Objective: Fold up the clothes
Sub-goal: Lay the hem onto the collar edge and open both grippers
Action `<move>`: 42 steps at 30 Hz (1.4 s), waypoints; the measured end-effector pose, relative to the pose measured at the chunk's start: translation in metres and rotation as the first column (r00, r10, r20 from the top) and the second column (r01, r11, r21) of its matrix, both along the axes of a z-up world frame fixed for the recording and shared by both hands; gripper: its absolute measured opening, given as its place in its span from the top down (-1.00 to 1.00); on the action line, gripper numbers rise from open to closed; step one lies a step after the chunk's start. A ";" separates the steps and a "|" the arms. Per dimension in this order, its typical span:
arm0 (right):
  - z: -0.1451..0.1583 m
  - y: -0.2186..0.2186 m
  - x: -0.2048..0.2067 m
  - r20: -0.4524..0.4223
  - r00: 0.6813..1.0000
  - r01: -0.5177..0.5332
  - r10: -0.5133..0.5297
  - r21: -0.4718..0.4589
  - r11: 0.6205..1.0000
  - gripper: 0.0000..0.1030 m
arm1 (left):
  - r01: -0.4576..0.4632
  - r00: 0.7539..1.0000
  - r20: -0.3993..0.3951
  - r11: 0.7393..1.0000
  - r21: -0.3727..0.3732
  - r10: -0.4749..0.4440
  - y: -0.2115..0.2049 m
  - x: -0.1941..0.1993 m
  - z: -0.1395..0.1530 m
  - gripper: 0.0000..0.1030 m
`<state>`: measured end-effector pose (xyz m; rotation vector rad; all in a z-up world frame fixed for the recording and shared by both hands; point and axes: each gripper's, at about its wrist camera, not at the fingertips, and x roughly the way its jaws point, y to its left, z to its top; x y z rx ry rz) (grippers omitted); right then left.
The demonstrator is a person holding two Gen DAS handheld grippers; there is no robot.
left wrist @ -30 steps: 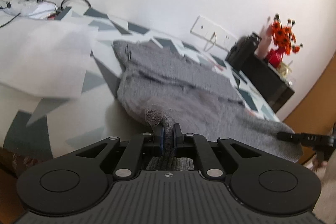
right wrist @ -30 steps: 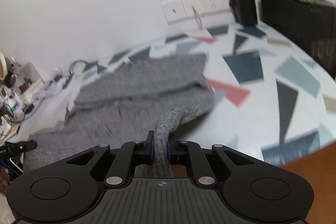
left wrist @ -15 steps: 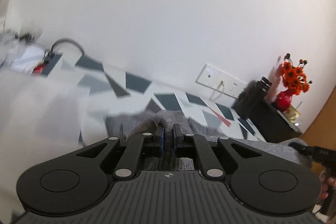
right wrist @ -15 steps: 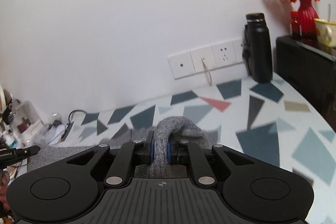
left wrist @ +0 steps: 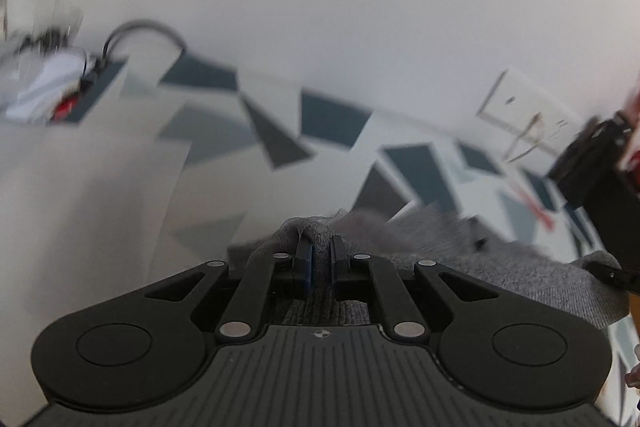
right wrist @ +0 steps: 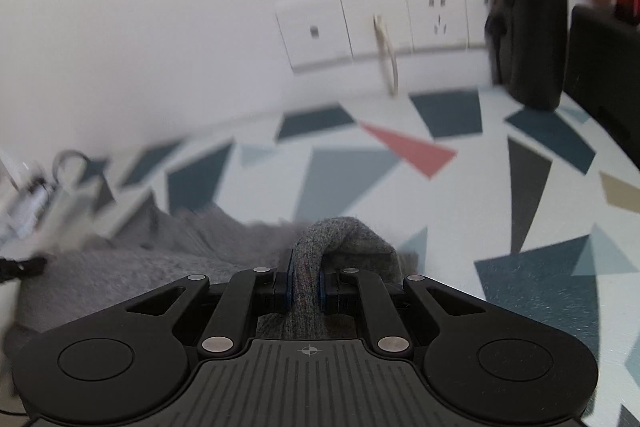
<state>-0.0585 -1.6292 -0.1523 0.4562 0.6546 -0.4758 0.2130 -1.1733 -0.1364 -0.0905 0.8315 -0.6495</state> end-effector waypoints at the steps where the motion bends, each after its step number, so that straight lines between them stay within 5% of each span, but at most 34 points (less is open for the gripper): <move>1: -0.006 0.000 0.002 -0.010 1.000 -0.002 0.002 0.001 1.000 0.81 | -0.001 1.000 -0.008 1.000 0.009 0.001 -0.002 0.002 -0.006 0.83; 5: -0.012 0.001 0.002 -0.001 1.000 0.006 -0.006 0.011 1.000 0.66 | -0.002 1.000 -0.021 1.000 0.014 0.003 -0.008 0.004 -0.013 0.78; 10: 0.006 -0.005 -0.011 0.012 0.998 0.064 -0.065 0.042 0.997 0.02 | -0.003 1.000 -0.006 1.000 -0.011 0.003 -0.002 0.001 -0.005 0.62; 12: 0.018 -0.006 -0.021 0.035 0.996 0.086 -0.086 0.020 0.996 -0.08 | -0.010 1.000 0.014 1.000 -0.028 0.011 0.005 -0.002 0.005 0.20; 13: 0.024 -0.005 -0.026 0.044 0.995 0.086 -0.087 0.014 0.996 -0.08 | -0.011 0.999 0.034 0.999 -0.038 0.012 0.010 -0.005 0.011 -0.28; 15: 0.033 -0.002 -0.034 0.048 0.996 0.071 -0.071 0.006 0.997 -0.09 | -0.009 0.997 0.077 0.998 -0.057 0.014 0.021 -0.012 0.024 -0.42; 22: 0.036 0.051 -0.037 -0.060 0.994 -0.093 0.093 0.000 0.996 -0.08 | 0.104 0.983 0.152 0.995 -0.007 -0.102 0.032 -0.057 0.051 -0.11; 25: 0.023 0.076 -0.029 -0.118 0.982 -0.154 0.149 -0.036 0.987 -0.07 | 0.178 0.970 0.151 0.979 0.098 -0.192 0.015 -0.082 0.037 0.47; 27: 0.014 0.086 -0.021 -0.158 0.972 -0.185 0.175 -0.057 0.981 -0.06 | 0.218 0.959 0.145 0.960 0.174 -0.244 0.003 -0.097 0.025 0.49; 31: 0.003 0.090 -0.007 -0.205 0.960 -0.212 0.189 -0.095 0.973 -0.07 | 0.241 0.960 0.096 0.949 0.205 -0.265 -0.015 -0.101 0.006 0.49; 42: 0.006 0.058 0.023 -0.149 0.975 -0.173 0.163 -0.058 0.983 -0.05 | 0.212 0.968 0.096 0.960 0.186 -0.232 -0.034 -0.078 0.009 0.46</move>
